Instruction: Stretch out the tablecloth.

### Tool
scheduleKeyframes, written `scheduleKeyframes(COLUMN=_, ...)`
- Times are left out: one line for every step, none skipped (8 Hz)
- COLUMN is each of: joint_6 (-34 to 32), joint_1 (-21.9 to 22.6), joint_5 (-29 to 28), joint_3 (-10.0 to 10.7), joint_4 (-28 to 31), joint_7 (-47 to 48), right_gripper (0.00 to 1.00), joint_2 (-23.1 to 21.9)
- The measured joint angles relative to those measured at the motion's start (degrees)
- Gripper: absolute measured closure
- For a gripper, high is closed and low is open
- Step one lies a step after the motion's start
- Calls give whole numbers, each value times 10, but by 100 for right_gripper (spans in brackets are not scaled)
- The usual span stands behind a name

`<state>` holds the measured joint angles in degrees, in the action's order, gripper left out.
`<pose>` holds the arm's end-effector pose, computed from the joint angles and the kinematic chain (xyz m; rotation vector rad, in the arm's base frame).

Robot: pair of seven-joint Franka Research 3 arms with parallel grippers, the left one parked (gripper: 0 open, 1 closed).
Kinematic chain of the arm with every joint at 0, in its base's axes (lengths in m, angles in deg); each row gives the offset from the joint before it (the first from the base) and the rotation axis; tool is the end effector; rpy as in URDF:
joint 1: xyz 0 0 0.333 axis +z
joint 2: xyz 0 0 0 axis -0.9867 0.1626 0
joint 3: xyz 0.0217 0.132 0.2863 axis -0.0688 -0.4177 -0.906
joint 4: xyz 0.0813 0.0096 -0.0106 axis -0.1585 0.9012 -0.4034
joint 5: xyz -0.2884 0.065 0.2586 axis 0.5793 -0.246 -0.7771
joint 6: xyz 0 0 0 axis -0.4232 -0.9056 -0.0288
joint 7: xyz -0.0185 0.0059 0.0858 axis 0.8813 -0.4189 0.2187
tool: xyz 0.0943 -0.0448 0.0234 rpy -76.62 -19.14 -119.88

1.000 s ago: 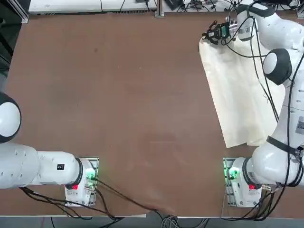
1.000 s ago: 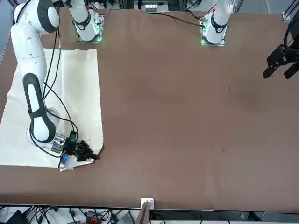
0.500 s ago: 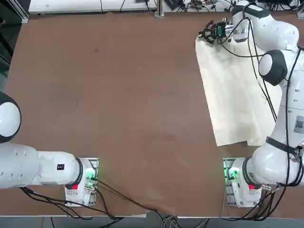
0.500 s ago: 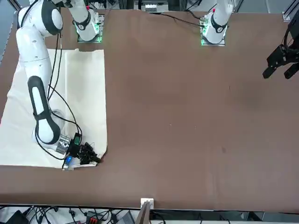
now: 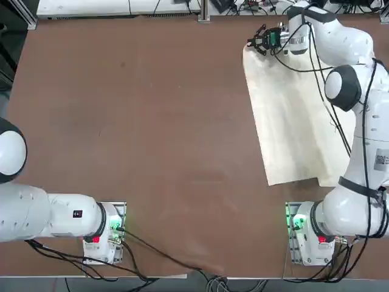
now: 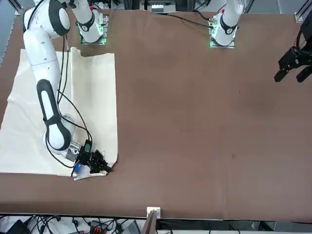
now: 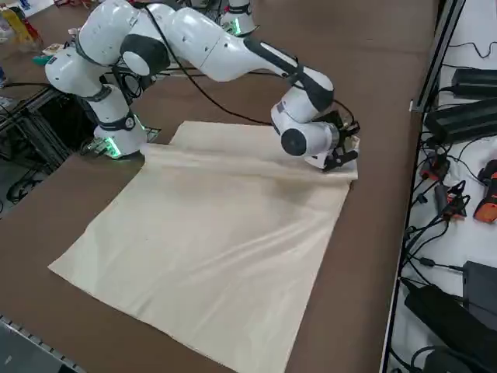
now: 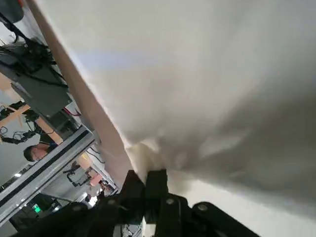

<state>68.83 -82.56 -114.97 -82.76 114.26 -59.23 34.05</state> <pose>0.7418 0.0952 0.1326 -1.8195 1.0682 0.2196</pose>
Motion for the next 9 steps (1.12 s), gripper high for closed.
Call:
scheduleKeyframes(joint_6=7, joint_1=4, joint_5=-5, joint_3=0, joint_4=0, joint_7=0, right_gripper=98, joint_2=1)
scheduleKeyframes(joint_6=13, joint_1=8, joint_5=-9, joint_3=0, joint_4=0, joint_7=0, right_gripper=98, joint_2=3)
scheduleKeyframes(joint_6=18, joint_1=12, joint_5=-17, joint_3=0, joint_4=0, joint_7=0, right_gripper=98, joint_2=5)
scheduleKeyframes(joint_6=22, joint_1=17, joint_5=-25, joint_3=0, joint_4=-2, joint_7=0, right_gripper=98, joint_2=8)
scheduleKeyframes(joint_6=28, joint_1=22, joint_5=-28, joint_3=0, joint_4=-4, joint_7=0, right_gripper=98, joint_2=9)
scheduleKeyframes(joint_6=34, joint_1=26, joint_5=-32, joint_3=0, joint_4=-8, joint_7=0, right_gripper=98, joint_2=13)
scheduleKeyframes(joint_6=38, joint_1=28, joint_5=-38, joint_3=0, joint_4=-10, joint_7=1, right_gripper=98, joint_2=15)
scheduleKeyframes(joint_6=41, joint_1=30, joint_5=-40, joint_3=0, joint_4=-10, joint_7=1, right_gripper=98, joint_2=15)
scheduleKeyframes(joint_6=45, joint_1=31, joint_5=-46, joint_3=0, joint_4=-11, joint_7=1, right_gripper=98, joint_2=16)
